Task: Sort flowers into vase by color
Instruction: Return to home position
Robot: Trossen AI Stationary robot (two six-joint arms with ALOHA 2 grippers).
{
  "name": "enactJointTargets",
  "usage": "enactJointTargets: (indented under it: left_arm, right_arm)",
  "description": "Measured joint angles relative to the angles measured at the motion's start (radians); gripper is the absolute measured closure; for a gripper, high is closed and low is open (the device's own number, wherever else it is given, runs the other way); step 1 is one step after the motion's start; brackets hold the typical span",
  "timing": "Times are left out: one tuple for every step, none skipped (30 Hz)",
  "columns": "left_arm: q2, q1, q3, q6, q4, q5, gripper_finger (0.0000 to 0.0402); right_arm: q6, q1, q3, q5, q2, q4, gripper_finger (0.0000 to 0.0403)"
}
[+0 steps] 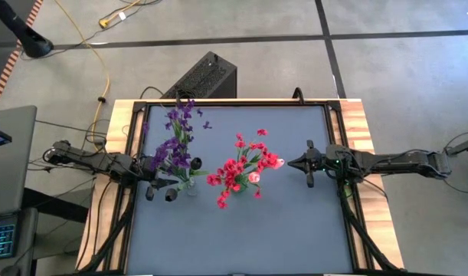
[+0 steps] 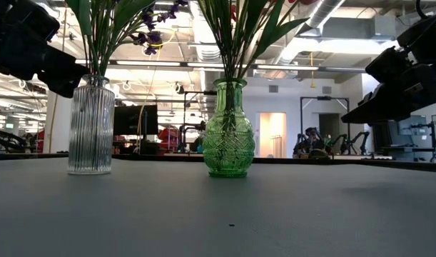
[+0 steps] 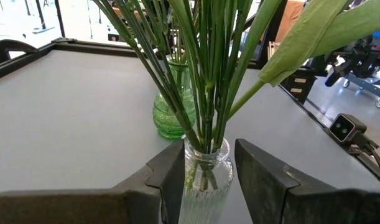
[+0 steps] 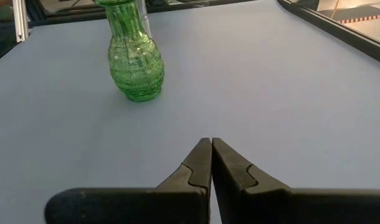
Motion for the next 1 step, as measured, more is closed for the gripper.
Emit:
enactJointTargets:
  left_arm:
    - [0.000,0.000,0.000,0.000,0.000,0.000,0.0274]
  right_arm:
    - [0.000,0.000,0.000,0.000,0.000,0.000,0.0365]
